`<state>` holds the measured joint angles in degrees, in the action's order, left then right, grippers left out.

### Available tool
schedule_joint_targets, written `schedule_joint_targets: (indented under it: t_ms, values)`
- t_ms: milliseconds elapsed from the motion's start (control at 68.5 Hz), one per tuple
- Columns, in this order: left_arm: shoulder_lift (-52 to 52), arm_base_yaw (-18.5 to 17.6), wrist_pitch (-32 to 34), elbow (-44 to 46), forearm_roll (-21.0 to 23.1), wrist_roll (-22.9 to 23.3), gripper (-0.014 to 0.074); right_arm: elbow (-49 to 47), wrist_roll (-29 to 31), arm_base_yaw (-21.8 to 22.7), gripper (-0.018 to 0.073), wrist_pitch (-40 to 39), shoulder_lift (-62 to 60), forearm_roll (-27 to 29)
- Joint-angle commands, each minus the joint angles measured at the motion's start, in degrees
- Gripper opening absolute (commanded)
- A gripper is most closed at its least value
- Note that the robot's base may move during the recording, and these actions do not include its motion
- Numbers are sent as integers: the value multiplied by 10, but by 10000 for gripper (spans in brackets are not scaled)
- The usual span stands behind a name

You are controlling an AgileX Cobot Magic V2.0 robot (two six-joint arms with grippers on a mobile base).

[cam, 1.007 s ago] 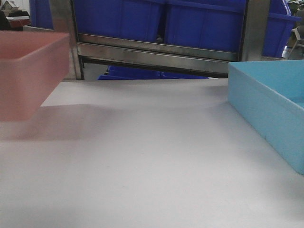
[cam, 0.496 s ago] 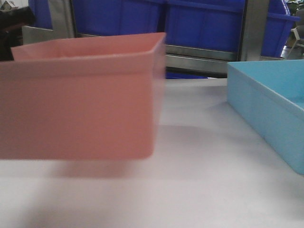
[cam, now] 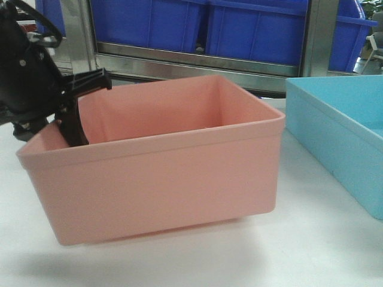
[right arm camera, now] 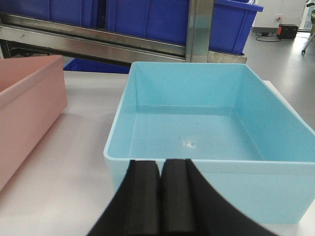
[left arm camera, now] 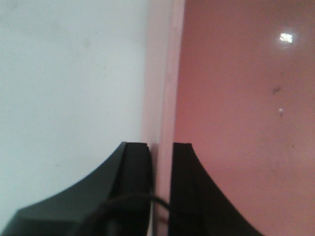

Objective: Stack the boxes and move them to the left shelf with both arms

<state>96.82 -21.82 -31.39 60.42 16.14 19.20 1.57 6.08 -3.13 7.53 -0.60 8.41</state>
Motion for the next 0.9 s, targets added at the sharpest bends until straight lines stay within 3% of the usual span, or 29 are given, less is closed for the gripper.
schedule_joint_targets:
  t_ms: [0, 175, 277, 481, 584, 744, 802, 890]
  values:
    - [-15, -5, 43, 17, 13, 7, -11, 0, 4, 1, 55, -50, -3, 0]
    - [1, -5, 38, 17, -1, 6, -9, 0, 4, 1, 55, -51, -3, 0]
    - [2, -5, 26, 17, -2, -11, 43, 0, 4, 1, 55, -54, -3, 0]
    - [-13, -5, -14, 45, -2, -46, 421, 0, 4, 1, 55, -56, -3, 0]
    - [-33, -5, -55, 78, -4, -81, 537, 0, 4, 1, 55, -56, -3, 0]
    - [-104, -5, -112, 101, -6, -149, 521, 0, 4, 1, 55, -62, -3, 3]
    - [-148, -5, -116, 87, -8, -182, 483, 0, 4, 1, 55, -70, -3, 14]
    - [-220, -5, -111, 50, -31, -192, 404, -2, 3, 1, 57, -75, -2, 48]
